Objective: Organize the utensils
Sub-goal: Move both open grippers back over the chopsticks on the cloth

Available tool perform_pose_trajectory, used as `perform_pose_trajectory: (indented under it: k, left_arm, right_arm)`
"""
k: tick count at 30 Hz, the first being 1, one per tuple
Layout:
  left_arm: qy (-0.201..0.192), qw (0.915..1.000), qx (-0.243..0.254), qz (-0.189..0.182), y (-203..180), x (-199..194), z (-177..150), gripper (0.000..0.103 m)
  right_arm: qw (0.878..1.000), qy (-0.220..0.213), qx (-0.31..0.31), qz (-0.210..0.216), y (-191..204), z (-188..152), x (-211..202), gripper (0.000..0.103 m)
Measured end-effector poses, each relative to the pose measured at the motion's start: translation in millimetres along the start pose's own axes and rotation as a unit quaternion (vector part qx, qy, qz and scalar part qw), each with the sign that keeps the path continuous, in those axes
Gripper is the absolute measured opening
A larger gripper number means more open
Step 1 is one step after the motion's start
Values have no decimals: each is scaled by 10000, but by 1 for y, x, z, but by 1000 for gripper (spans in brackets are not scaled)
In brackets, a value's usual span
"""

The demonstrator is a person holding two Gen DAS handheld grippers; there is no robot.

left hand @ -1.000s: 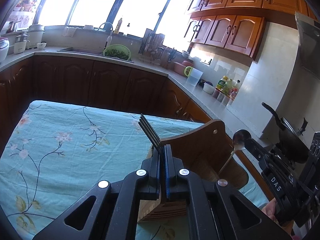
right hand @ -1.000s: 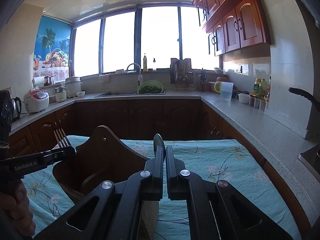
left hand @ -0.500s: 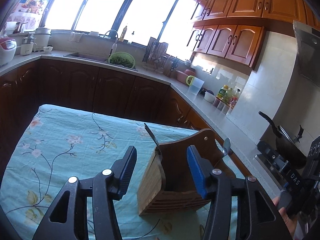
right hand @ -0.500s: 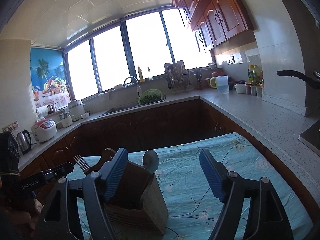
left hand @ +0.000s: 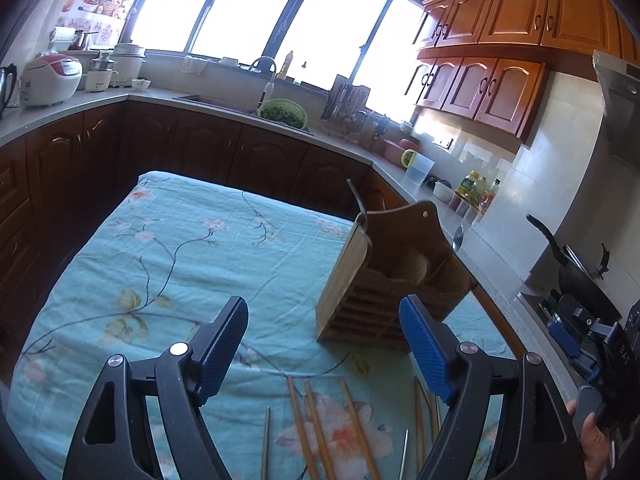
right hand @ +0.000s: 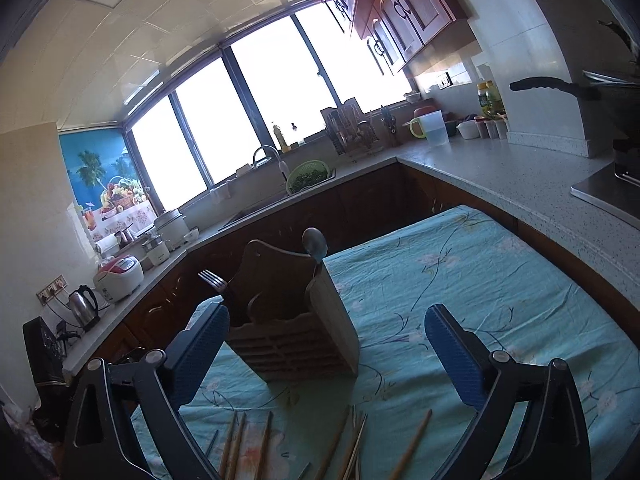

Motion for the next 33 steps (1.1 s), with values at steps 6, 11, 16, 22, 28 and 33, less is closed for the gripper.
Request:
perform_pose_trajectory:
  k: [6, 11, 16, 22, 28, 33]
  left_arm:
    - [151, 9998, -48, 139, 7, -37, -31, 78]
    - [322, 9992, -199, 156, 11, -58, -50, 78]
    - [460, 9985, -127, 270, 17, -68, -66, 78]
    - [611, 9973, -200, 348, 26, -77, -86, 78]
    - [775, 9956, -204, 480, 31, -75, -94, 78]
    - [849, 9944, -126, 615, 32, -71, -92, 78]
  right_arm:
    - [9997, 205, -29, -130, -3, -29, -24, 99]
    - [9988, 286, -70, -393, -13, -54, -43, 99]
    - [9974, 496, 46, -524, -26, -77, -51, 99]
    - [9959, 748, 26, -510, -32, -102, -55, 99]
    - [9941, 948, -57, -523, -32, -118, -51, 98]
    - [9932, 1024, -163, -530, -29, -120, -45, 92]
Point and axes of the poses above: each gripper's, at about its wrist camera, not at the fingertips, and x roughly the way its jaws point, y to its left, z to its top, the point moved 9 cm from there along x, roughly the way its jaws point, and after that the axes turned 2 degrees about y, right-handed, at the moved point
